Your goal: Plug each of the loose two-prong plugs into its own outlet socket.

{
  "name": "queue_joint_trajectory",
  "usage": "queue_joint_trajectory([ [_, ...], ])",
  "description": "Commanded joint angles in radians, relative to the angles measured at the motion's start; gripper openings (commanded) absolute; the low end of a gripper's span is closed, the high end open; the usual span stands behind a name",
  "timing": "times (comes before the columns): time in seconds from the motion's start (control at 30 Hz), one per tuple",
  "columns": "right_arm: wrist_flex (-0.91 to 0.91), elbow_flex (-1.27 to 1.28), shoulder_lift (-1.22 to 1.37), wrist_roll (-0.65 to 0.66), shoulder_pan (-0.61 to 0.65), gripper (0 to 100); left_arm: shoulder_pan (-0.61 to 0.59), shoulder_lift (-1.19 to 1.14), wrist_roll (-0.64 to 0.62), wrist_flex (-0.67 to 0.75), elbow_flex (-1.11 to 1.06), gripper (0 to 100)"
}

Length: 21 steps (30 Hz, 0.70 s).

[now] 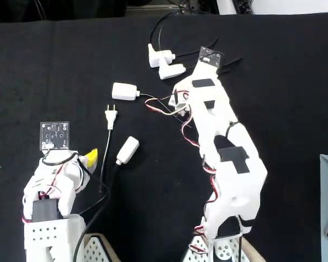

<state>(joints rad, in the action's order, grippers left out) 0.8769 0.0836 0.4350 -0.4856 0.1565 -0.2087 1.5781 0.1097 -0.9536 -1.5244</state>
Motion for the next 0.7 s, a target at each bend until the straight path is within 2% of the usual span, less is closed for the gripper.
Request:
queue_joint_trajectory([
  [0.0, 0.048, -0.067, 0.004, -0.021, -0.017, 17.2, 0.001, 0.008, -0.003, 0.023, 0.007, 29],
  [0.13, 0.087, -0.085, 0.012, -0.02, -0.015, 6.0, 0.001, 0.008, -0.003, 0.023, 0.007, 29],
  [0.23, 0.094, -0.084, 0.012, -0.02, -0.017, 1.5, 0.001, 0.008, -0.003, 0.023, 0.007, 29],
  [0.47, 0.196, -0.091, -0.01, -0.012, -0.014, 1.2, 0.001, 0.008, -0.003, 0.023, 0.005, 29],
  [0.67, 0.338, -0.082, -0.166, 0.034, -0.006, 1.2, 0.001, 0.008, -0.003, 0.023, 0.005, 29],
])
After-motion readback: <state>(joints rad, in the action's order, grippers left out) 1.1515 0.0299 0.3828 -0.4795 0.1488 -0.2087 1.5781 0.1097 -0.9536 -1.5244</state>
